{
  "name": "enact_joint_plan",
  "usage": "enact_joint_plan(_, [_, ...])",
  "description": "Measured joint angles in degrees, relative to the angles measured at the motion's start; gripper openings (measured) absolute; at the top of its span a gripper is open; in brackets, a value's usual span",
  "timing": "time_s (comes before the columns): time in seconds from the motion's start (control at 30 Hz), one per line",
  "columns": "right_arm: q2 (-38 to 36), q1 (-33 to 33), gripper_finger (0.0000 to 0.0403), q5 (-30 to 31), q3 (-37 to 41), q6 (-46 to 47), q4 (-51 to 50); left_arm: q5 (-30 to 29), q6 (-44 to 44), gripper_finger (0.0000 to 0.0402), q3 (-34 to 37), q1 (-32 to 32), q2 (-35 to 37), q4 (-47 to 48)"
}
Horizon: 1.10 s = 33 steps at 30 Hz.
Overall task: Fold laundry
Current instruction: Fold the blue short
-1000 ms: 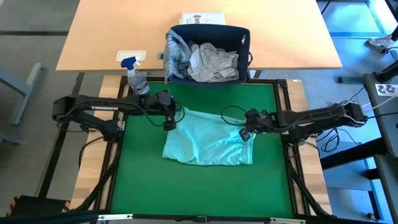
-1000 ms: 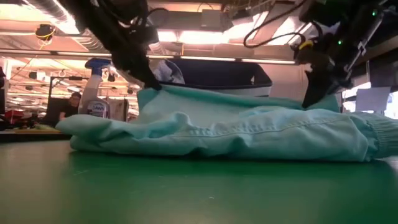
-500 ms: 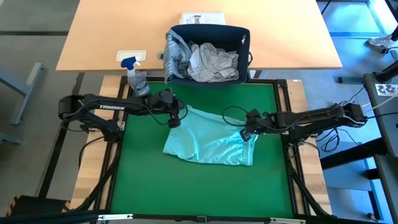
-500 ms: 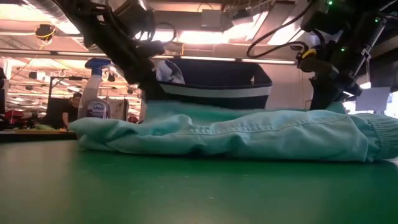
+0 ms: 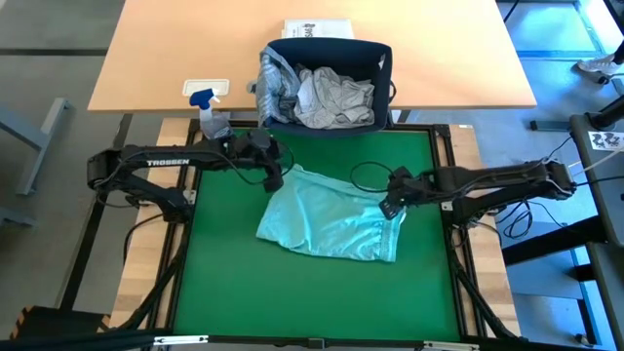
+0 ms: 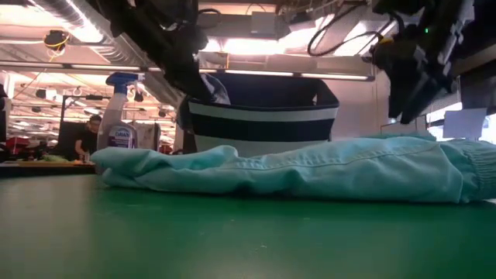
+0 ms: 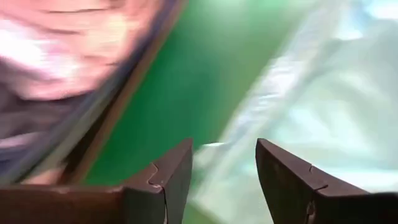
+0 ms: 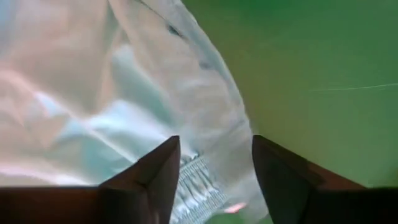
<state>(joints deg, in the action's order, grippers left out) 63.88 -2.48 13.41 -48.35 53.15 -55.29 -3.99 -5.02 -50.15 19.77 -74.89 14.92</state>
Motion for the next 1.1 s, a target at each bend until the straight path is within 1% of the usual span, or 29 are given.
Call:
enact_joint_plan(0.1, [0.0,-0.1,0.022,-0.3,-3.6,-0.5,-4.0,4.7,2.3,0.0172,0.4,-0.6,-1.4,-0.6])
enact_joint_plan(0.2, [0.0,-0.1,0.0222,-2.0,-5.4,-1.1,-4.3,8.7,3.9,0.0172,1.6,-1.1,-2.7,-0.5])
enact_joint_plan(0.27, [0.0,-0.2,0.0221,-3.6,-5.3,-2.6,-1.0,11.5,4.8,0.0172,2.4,-1.6,-3.9,-0.7])
enact_joint_plan(0.33, [0.0,-0.9,0.0218,-5.1,-3.9,-4.2,4.4,12.8,5.4,0.0172,3.3,-2.3,-5.3,-0.7])
enact_joint_plan(0.43, [1.1,-3.1,0.0217,-5.4,-0.3,-5.4,13.3,12.8,6.5,0.0172,4.4,-3.4,-7.7,-0.9])
enact_joint_plan(0.53, [3.1,-6.0,0.0216,-5.9,4.4,-4.6,20.4,12.5,6.7,0.0173,5.9,-4.3,-10.5,-0.9])
enact_joint_plan(0.7, [7.6,-10.6,0.0216,-5.4,11.6,-2.5,27.0,10.8,11.5,0.0172,8.0,-5.7,-14.2,1.5])
enact_joint_plan(0.8, [10.0,-12.4,0.0216,-5.3,14.1,-2.7,28.4,10.5,17.9,0.0167,8.6,-7.3,-14.7,4.6])
enact_joint_plan(0.9, [11.3,-14.0,0.0216,-6.5,15.1,-6.7,28.5,10.6,26.5,0.016,9.2,-11.0,-14.4,5.1])
enact_joint_plan(1.0, [11.1,-15.2,0.0216,-10.4,15.1,-12.6,27.5,11.2,32.4,0.0151,8.7,-15.6,-13.8,5.8])
enact_joint_plan(1.1, [10.2,-15.2,0.0216,-15.7,13.9,-16.2,24.0,11.0,32.5,0.0143,6.4,-17.7,-11.6,8.1])
